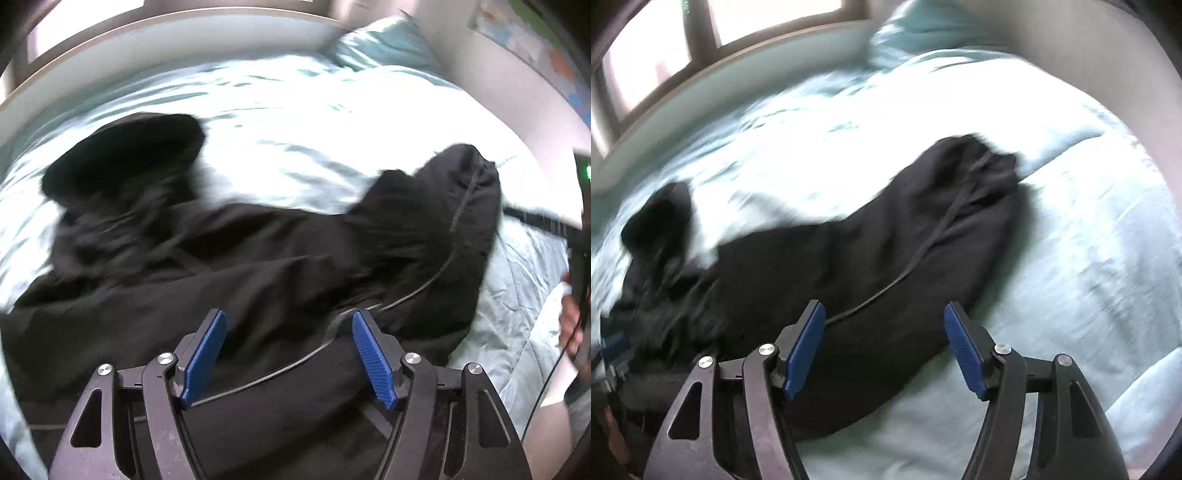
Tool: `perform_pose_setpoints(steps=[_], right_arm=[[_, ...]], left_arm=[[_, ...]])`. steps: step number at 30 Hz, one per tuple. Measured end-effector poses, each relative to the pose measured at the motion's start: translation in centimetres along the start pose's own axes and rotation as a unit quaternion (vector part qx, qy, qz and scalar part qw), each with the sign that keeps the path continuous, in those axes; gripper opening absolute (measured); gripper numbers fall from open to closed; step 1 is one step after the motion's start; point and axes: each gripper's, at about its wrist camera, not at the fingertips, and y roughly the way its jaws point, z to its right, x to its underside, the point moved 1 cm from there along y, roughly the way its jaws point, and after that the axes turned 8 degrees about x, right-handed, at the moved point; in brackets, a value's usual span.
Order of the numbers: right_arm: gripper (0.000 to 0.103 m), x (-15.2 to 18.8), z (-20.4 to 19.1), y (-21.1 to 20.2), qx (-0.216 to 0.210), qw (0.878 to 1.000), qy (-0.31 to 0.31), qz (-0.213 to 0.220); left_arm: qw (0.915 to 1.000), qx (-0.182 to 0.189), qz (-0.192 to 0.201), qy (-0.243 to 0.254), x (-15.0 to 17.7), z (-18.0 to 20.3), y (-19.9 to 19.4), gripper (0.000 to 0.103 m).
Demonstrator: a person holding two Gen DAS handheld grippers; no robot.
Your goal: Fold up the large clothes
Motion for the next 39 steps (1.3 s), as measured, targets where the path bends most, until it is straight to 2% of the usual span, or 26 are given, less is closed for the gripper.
perform_pose_setpoints(steps=[4,7,9,12,15,16,17,18,19,21,25,27,28,30,33,36,39], right_arm=[[0.070,-4.5,6.8,2.1,0.012,0.999,0.046,0.022],[0.070,-7.7,10.4,5.3,-0.016,0.996,0.089,0.013],[0.070,-8.9,11.6,7.5,-0.029,0.994,0.108,0.003],[0.070,-10.3,12.7,10.8,-0.071,0.990,0.120,-0.025],[0.070,-11.1,12.1,13.7,-0.112,0.985,0.119,-0.045],[0.067,-11.2,11.6,14.4,-0.117,0.985,0.116,-0.053],[0.058,-11.0,10.9,14.5,-0.111,0.986,0.109,-0.053],[0.041,-10.9,10.3,14.2,-0.103,0.989,0.095,-0.050],[0.034,-10.6,9.8,13.7,-0.101,0.990,0.085,-0.046],[0.027,-9.8,9.8,11.1,-0.091,0.993,0.072,-0.021],[0.026,-7.8,13.0,3.7,-0.020,0.997,0.058,0.055],[0.026,-6.5,15.7,0.9,0.016,0.994,0.071,0.078],[0.026,-6.0,16.9,0.2,0.018,0.993,0.082,0.080],[0.026,-4.4,19.2,0.3,0.013,0.992,0.110,0.062],[0.026,-1.9,20.2,4.3,0.023,0.992,0.121,-0.004],[0.026,-0.5,20.3,7.5,0.029,0.990,0.131,-0.040],[0.026,-0.8,20.4,6.4,0.008,0.989,0.143,-0.030]], left_arm=[[0.9996,0.022,-0.008,0.016,-1.5,4.2,4.4,0.073],[0.9990,0.035,-0.026,0.010,-1.8,5.5,7.5,0.073],[0.9986,0.038,-0.037,0.002,-1.8,5.8,9.3,0.073],[0.9987,0.033,-0.040,0.001,-1.7,6.1,10.3,0.073],[0.9986,0.033,-0.040,0.006,-1.9,6.1,10.7,0.073],[0.9986,0.032,-0.041,0.008,-1.9,6.1,10.7,0.073],[0.9986,0.031,-0.041,0.010,-1.9,6.2,10.7,0.072],[0.9987,0.029,-0.040,0.014,-1.9,6.3,10.6,0.072],[0.9987,0.028,-0.040,0.016,-1.9,6.5,10.4,0.071],[0.9985,0.035,-0.038,0.018,-2.1,6.7,9.8,0.068],[0.9961,0.071,-0.026,0.045,-2.9,8.6,8.6,0.067],[0.9936,0.089,-0.033,0.061,-3.2,9.9,9.1,0.067],[0.9928,0.092,-0.041,0.065,-3.3,10.5,9.7,0.067],[0.9910,0.092,-0.073,0.063,-3.0,11.0,12.5,0.067],[0.9887,0.076,-0.126,0.030,-2.0,10.1,17.3,0.068],[0.9892,0.062,-0.127,0.040,-1.7,10.2,17.9,0.068],[0.9902,0.073,-0.113,0.035,-1.9,10.2,15.6,0.067]])
